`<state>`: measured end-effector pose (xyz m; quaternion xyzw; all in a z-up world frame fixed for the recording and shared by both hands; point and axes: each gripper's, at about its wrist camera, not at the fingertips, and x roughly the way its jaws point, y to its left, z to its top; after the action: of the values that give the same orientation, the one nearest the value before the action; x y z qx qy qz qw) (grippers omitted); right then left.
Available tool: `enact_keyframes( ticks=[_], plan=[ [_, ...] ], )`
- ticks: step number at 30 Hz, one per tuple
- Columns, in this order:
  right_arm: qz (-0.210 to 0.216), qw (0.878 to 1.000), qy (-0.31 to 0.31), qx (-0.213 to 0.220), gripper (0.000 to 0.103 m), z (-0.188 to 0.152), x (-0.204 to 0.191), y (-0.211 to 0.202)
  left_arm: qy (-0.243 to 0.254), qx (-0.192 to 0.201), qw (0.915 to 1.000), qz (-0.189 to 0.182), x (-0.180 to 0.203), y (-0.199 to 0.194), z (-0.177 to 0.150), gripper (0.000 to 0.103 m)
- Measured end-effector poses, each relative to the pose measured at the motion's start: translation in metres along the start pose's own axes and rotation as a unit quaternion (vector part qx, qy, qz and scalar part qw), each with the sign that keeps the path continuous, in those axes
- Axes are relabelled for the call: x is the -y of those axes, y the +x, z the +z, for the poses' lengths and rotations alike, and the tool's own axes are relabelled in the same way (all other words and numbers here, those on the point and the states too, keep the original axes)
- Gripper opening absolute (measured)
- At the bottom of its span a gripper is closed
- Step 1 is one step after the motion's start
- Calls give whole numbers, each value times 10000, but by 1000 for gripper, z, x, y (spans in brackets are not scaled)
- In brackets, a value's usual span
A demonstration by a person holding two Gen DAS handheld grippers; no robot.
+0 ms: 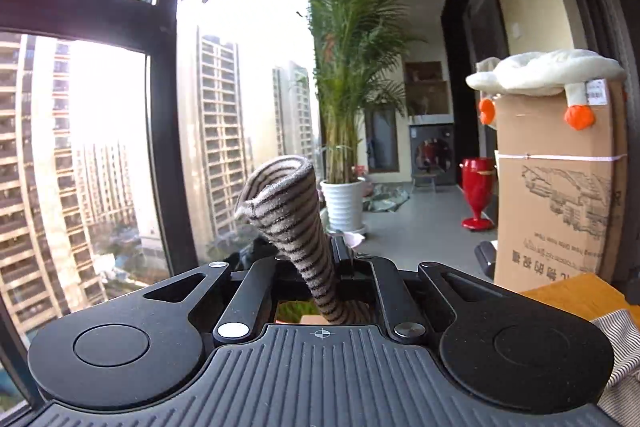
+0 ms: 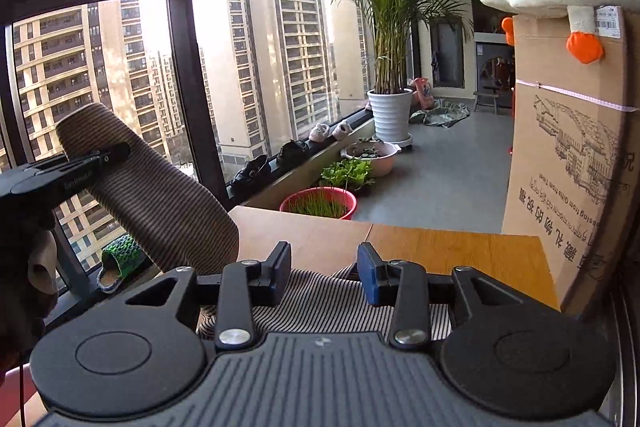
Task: Fold clothes
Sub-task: 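Lift the striped shirt with both grippers and shake it out, then lay the shirt flat on the table and open both grippers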
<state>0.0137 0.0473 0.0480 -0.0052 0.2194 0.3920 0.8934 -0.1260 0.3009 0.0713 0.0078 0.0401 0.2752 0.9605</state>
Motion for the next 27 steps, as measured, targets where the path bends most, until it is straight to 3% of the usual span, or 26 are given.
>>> enact_keyframes(
  ticks=[2,5,12,13,14,17,21,24,27],
  plan=[
    [187,9995,-120,-214,36,-16,-22,36,72,-63,9998,189,-27,-1,-4,8],
    [115,9967,-621,-505,37,-37,-54,80,38,-222,9994,266,-45,-3,-12,8],
    [-210,9860,-1137,-1205,39,-66,-84,144,-105,-653,9978,49,-45,13,-38,8],
    [-220,9848,-1236,-1197,28,-67,-83,143,-154,-700,9974,17,-44,15,-40,8],
    [-216,9848,-1263,-1176,7,-64,-80,137,-202,-747,9970,-16,-43,18,-41,8],
    [-270,9883,-1192,-914,5,-46,-62,105,-305,-773,9965,-127,-43,18,-40,8],
    [-948,9927,-739,51,3,13,2,27,-334,-595,9971,-343,-31,4,-23,9],
    [-1516,9819,-484,1027,3,51,43,-57,-262,-421,9972,-562,-20,-13,-9,9],
    [-1665,9730,-366,1559,3,56,65,-121,-100,-359,9963,-777,-7,-33,-2,9]
  ],
)
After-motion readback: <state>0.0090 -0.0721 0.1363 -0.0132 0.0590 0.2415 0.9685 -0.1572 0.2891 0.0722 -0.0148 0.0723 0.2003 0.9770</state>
